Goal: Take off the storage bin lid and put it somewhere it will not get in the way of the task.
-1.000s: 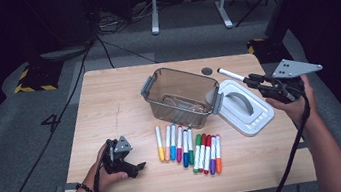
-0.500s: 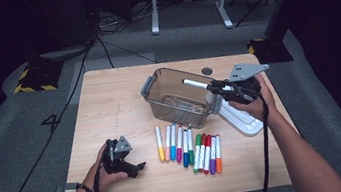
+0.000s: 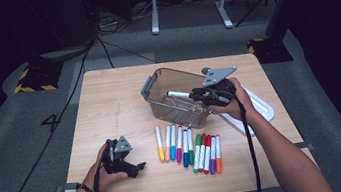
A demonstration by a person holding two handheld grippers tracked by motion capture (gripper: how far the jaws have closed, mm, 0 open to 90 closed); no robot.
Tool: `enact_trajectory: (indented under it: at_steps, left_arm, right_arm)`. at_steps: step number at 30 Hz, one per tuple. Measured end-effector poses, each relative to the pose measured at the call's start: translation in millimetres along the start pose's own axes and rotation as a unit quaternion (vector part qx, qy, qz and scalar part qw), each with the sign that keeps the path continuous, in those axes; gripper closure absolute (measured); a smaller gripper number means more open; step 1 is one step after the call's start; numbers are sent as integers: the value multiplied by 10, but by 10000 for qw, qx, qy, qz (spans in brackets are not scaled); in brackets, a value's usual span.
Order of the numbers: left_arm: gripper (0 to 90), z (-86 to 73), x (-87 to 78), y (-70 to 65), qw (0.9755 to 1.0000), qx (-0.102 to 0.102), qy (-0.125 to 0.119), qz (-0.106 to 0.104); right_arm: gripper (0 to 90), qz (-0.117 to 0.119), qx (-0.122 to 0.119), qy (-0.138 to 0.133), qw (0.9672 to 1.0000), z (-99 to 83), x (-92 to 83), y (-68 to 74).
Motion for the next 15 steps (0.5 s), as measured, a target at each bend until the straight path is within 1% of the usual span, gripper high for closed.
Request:
enact_trajectory:
  at_steps: [6, 10, 12, 15]
  left_arm:
    - [5, 0, 0, 0, 10000, -1, 0, 0]
    - [5, 0, 0, 0, 10000, -1, 0, -1]
    - [5, 0, 0, 0, 10000, -1, -2, 0]
    - [5, 0, 0, 0, 10000, 1, -1, 0]
  right_arm:
    - [745, 177, -75, 294, 9994, 26, 159, 7]
    - [745, 291, -144, 480, 9983, 42, 263, 29]
    - [745, 285, -174, 562, 9979, 48, 298, 43]
    - [745, 414, -135, 627, 9971, 62, 338, 47]
Point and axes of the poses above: each handheld gripper's, and its own axes: x roughly forward along the jaws, z roughly out of its top, y roughly to its left, the point moved 1 cm from there along x, roughly forward along the jaws, and after that the axes turned 10 degrees about x, right-handed, at the moved point
